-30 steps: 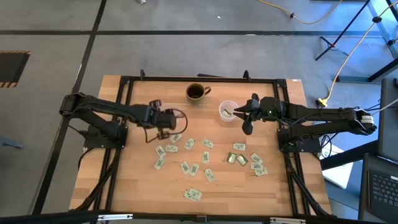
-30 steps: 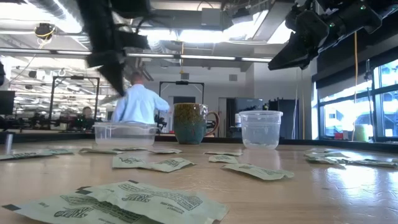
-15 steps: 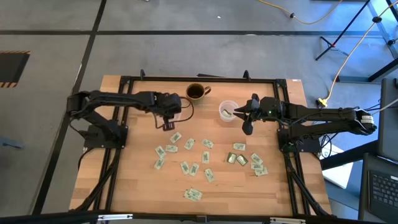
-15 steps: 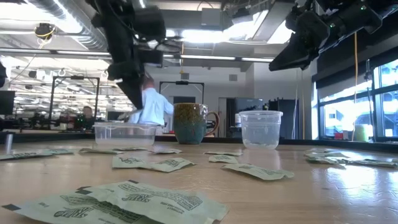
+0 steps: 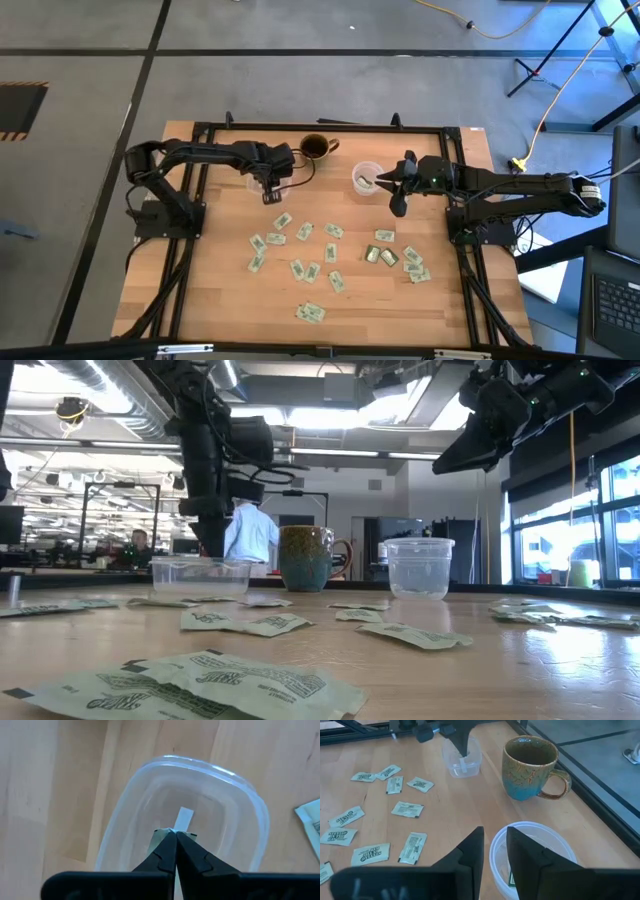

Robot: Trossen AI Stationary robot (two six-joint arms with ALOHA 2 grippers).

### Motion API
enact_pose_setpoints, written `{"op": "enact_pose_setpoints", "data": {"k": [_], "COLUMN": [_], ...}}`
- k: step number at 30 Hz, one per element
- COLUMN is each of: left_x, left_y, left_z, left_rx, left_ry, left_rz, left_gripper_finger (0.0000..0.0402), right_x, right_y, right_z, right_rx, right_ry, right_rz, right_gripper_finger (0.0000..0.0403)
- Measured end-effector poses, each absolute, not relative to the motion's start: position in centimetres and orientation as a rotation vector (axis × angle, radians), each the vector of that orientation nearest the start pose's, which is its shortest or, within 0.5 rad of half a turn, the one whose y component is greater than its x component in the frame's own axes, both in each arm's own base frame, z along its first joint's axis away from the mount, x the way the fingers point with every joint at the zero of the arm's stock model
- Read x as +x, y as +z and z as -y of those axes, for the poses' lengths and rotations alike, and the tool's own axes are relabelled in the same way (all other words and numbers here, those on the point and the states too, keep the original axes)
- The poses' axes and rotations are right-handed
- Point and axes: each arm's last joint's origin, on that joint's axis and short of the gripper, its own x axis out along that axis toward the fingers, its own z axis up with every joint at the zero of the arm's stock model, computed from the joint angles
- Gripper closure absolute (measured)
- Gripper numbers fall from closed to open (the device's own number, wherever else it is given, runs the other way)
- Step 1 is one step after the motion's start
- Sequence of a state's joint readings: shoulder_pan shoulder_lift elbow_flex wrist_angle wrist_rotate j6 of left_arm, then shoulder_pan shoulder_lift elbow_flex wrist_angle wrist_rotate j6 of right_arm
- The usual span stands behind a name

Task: Pick and place Stevia / Truvia into bins
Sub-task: Put the light green stevia packet into the left transparent container

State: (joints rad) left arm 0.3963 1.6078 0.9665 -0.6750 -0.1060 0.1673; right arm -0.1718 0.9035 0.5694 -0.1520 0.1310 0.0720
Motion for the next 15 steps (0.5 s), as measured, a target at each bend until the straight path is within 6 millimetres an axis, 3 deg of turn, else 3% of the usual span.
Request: {"op": "enact_pose_setpoints", "data": {"k": [7, 15], "left_x": [26.4, 25.8], "left_y": [17.1, 19.1], "left_z": [-11.4, -11.1], "left_rx": [-0.08, -0.094], "left_ry": [0.336, 0.367], "left_rz": [-1.357, -1.28], "left_gripper_finger": [0.0384, 0.0344], "right_x": [19.0, 18.9], "right_y": [24.2, 24.2], "right_z": [3.7, 3.7], "right_rx": [0.078, 0.078], "right_ry": [-0.314, -0.314], "right_rz": [-0.478, -0.479], "right_gripper_finger": [0.0315, 0.0315]}}
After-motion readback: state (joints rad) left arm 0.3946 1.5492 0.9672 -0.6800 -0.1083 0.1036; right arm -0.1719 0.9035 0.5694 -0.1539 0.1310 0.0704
